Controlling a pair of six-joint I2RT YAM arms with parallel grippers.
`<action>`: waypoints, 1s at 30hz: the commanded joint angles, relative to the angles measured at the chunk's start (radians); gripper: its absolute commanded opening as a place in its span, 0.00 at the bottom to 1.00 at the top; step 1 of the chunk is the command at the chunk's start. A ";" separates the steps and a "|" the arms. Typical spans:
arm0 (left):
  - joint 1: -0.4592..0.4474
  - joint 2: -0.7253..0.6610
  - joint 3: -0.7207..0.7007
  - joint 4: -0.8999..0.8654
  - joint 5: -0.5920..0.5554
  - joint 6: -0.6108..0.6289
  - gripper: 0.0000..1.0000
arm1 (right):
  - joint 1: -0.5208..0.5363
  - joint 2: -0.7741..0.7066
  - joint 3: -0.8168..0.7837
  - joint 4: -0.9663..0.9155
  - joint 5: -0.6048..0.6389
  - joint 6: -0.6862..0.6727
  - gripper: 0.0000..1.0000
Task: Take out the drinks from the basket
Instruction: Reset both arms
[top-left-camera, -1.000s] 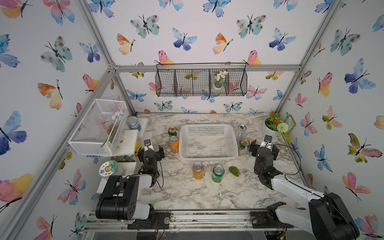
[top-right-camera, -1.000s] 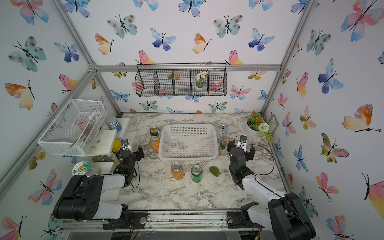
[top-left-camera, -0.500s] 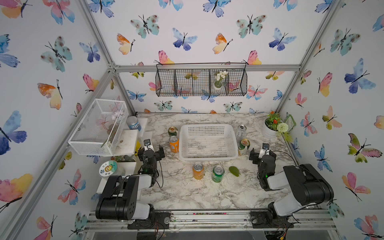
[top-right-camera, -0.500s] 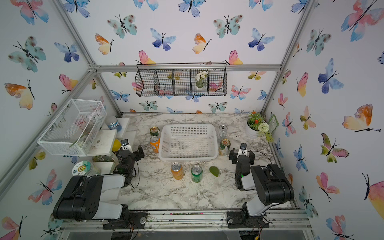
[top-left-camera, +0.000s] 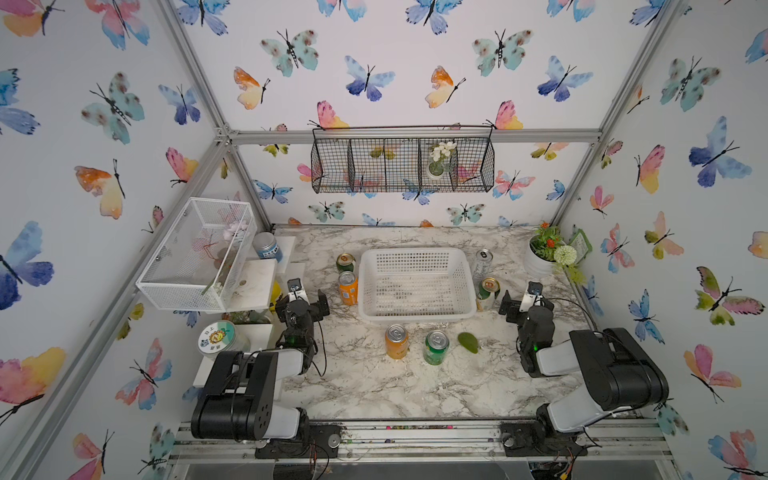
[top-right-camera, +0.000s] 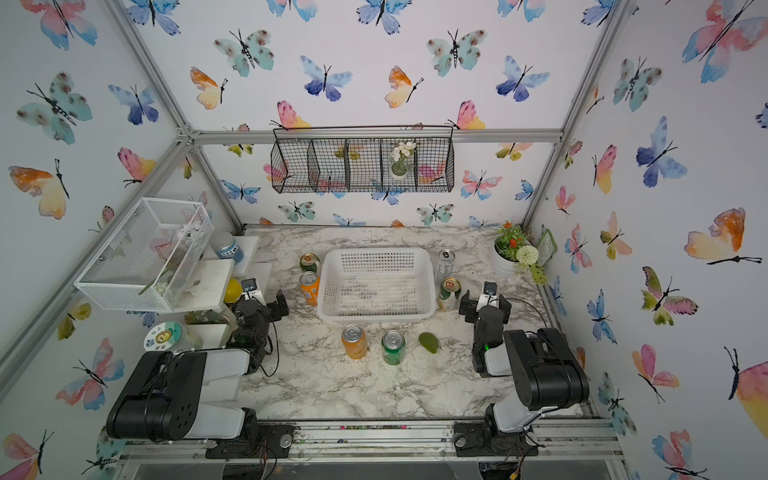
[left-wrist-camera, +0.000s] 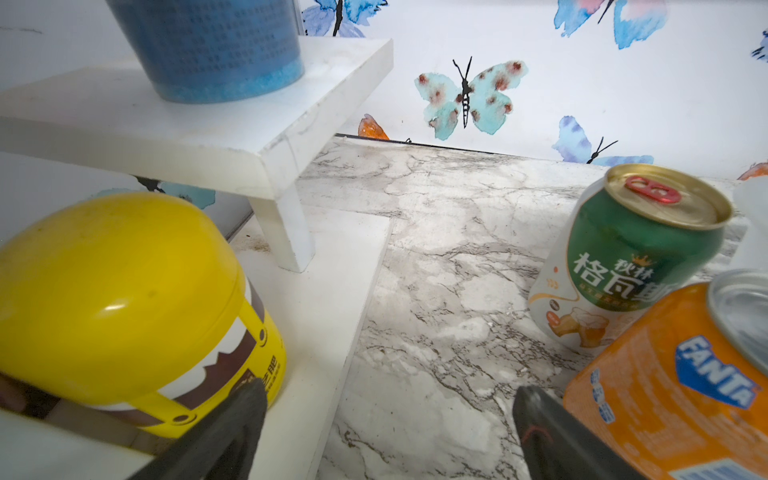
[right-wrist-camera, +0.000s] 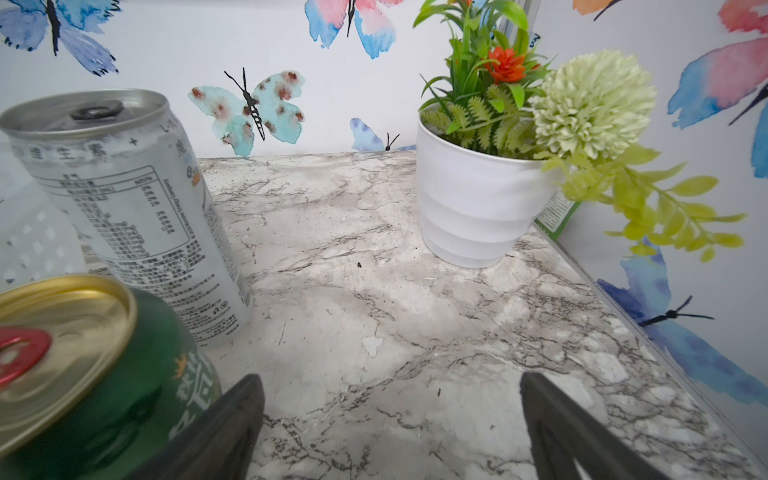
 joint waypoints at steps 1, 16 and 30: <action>0.007 -0.016 0.001 0.022 0.025 0.003 0.99 | -0.003 -0.005 0.015 0.003 -0.018 0.011 0.99; 0.006 -0.015 0.001 0.022 0.025 0.003 0.99 | -0.003 -0.008 0.013 0.007 -0.019 0.012 0.99; 0.006 -0.015 0.002 0.021 0.025 0.003 0.99 | -0.003 -0.006 0.012 0.007 -0.018 0.012 0.99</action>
